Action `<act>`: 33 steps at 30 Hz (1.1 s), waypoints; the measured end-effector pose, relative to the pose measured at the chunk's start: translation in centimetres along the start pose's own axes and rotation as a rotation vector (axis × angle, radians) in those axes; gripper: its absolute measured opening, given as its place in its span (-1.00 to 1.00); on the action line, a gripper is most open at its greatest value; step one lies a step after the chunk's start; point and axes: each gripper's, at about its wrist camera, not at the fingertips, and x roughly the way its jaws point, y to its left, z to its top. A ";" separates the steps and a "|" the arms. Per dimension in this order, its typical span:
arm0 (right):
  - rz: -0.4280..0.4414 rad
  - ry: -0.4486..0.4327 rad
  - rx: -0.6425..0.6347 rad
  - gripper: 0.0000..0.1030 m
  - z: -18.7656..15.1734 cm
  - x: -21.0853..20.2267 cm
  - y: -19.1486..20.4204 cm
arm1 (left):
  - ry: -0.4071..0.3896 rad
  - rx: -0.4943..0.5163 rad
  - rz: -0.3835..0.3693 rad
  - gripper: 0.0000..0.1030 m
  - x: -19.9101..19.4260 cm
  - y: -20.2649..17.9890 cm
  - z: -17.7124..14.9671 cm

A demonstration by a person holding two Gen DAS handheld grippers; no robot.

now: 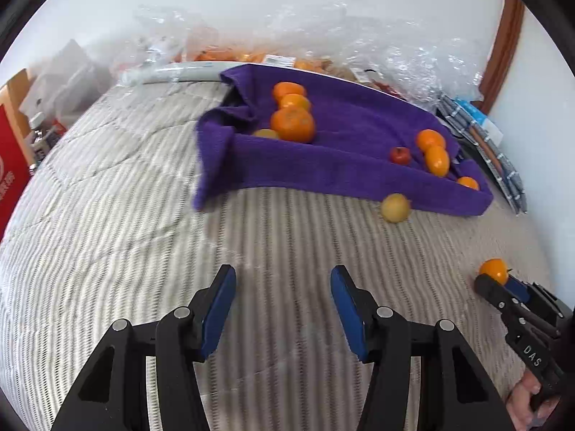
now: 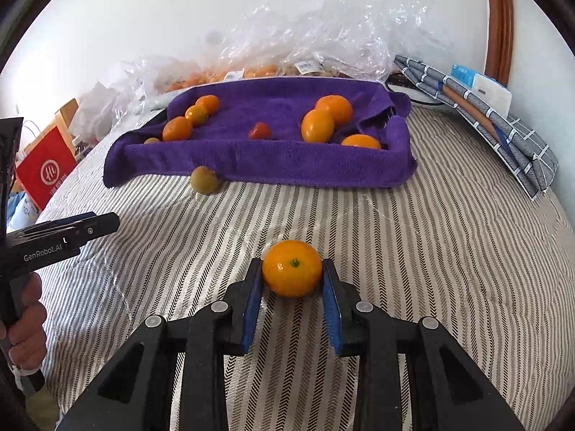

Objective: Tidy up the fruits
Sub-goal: 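Grasp the greenish fruit with the left tool while the right tool holds its orange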

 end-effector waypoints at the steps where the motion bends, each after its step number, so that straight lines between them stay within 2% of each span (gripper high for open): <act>1: -0.001 -0.010 0.005 -0.39 0.0 -0.2 -0.1 | 0.002 0.018 -0.009 0.01 0.3 -0.7 0.3; 5: -0.015 -0.048 -0.001 -0.39 -0.2 -1.1 -0.8 | 0.000 0.099 -0.033 0.01 1.6 -3.4 1.5; 7: -0.046 -0.043 -0.021 -0.39 -0.1 -1.0 -1.0 | 0.006 0.106 -0.038 0.01 2.2 -4.7 2.0; 12: -0.031 -0.042 -0.014 -0.39 -0.1 -1.0 -1.3 | -0.002 0.092 -0.045 0.01 3.2 -6.7 3.1; 18: -0.037 -0.051 -0.051 -0.39 -0.4 -1.1 -0.6 | 0.020 0.030 -0.090 -0.23 4.4 -7.3 4.4; 20: -0.036 -0.050 -0.051 -0.39 -0.4 -1.1 -0.7 | 0.025 0.031 -0.106 -0.42 4.7 -7.6 4.5; 22: -0.030 -0.051 -0.049 -0.39 -0.4 -1.1 -0.8 | 0.020 0.042 -0.106 -0.52 4.8 -7.9 4.5; 28: -0.023 -0.044 -0.040 -0.39 -0.4 -1.0 -0.9 | 0.019 0.053 -0.121 -0.52 4.1 -7.8 4.3; 33: -0.026 -0.051 -0.016 -0.39 -0.3 -1.1 -1.2 | -0.009 0.068 -0.096 -0.52 1.8 -6.2 3.3</act>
